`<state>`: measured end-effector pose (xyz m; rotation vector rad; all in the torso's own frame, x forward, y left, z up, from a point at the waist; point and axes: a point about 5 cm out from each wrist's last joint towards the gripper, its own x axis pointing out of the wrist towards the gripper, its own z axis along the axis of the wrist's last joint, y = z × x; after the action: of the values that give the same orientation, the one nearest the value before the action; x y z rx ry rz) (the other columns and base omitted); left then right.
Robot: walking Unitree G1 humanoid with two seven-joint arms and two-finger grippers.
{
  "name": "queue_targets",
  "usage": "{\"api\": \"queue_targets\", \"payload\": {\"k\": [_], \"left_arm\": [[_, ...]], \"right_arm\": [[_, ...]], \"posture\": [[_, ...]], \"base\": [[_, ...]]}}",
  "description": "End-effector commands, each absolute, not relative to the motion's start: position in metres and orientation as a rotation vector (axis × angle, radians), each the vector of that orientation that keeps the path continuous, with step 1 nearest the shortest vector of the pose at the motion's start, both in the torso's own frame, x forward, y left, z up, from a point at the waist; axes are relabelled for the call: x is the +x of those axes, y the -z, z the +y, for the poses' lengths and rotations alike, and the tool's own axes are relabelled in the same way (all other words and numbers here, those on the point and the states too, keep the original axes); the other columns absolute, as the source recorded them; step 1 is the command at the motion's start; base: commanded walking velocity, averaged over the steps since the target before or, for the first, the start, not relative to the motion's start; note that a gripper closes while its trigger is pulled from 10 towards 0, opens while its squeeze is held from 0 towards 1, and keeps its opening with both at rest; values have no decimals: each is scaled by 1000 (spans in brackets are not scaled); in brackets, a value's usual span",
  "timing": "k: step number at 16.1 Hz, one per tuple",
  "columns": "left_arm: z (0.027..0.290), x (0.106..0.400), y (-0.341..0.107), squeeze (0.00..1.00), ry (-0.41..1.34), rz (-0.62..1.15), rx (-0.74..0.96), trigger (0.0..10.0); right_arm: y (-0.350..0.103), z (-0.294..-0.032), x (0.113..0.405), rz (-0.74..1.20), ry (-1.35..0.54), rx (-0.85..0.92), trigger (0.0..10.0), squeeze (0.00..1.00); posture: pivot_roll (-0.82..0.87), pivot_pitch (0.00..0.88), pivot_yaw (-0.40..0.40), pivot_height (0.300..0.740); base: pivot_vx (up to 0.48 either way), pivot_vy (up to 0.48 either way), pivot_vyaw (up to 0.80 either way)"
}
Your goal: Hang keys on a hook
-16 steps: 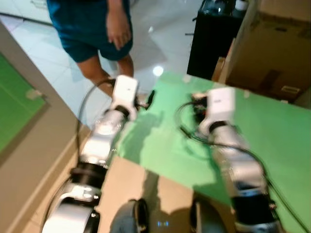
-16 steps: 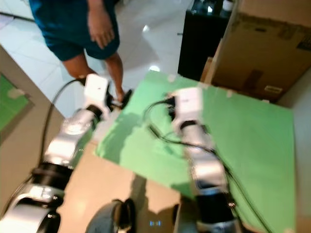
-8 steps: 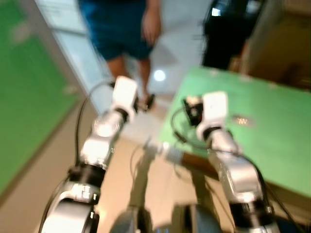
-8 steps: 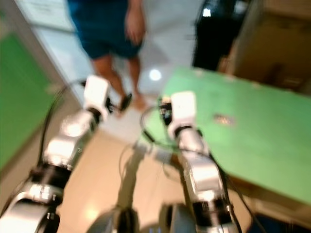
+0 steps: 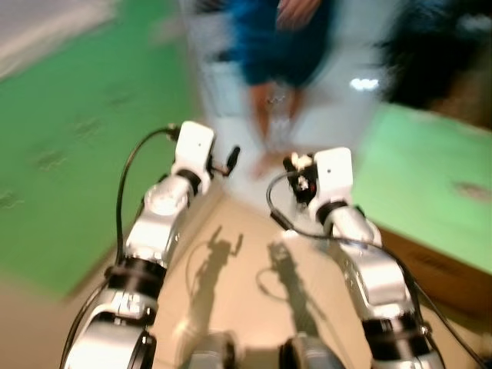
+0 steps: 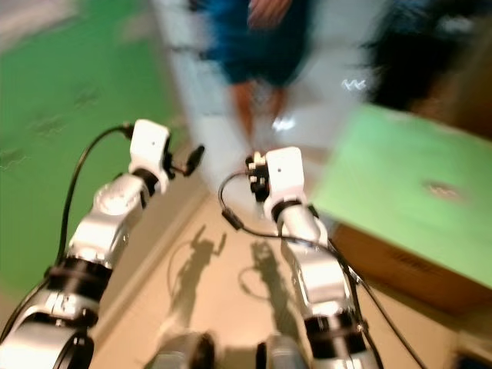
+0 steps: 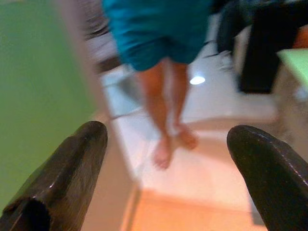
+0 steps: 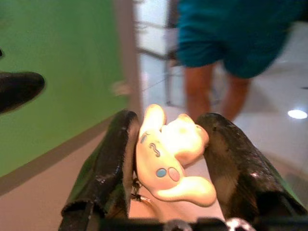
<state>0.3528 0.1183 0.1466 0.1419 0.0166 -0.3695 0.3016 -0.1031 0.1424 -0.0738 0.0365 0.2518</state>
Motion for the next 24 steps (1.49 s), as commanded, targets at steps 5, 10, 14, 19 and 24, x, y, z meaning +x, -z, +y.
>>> {"api": "queue_targets", "payload": {"k": [5,10,14,19,24], "left_arm": [[109,348,-144,0,390,19,150,10000],[106,346,-143,0,388,13,154,10000],[103,343,-145,0,391,-3,157,10000],[101,341,-147,0,388,-15,151,10000],[101,341,-147,0,374,-14,153,10000]], "right_arm": [[-143,-105,302,32,-258,-78,0,235],[-140,-108,303,44,-254,-82,0,227],[-139,-107,303,49,-265,-92,0,227],[-138,-108,303,53,-274,-95,0,227],[-137,-107,303,57,-280,-100,0,216]], "posture": [[-125,155,48,740],[-120,163,36,740],[-116,165,30,740],[-118,165,28,740],[-119,168,25,740]], "base": [[0,0,754],[0,0,722],[0,-404,712],[49,-433,709],[333,-341,689]]}}
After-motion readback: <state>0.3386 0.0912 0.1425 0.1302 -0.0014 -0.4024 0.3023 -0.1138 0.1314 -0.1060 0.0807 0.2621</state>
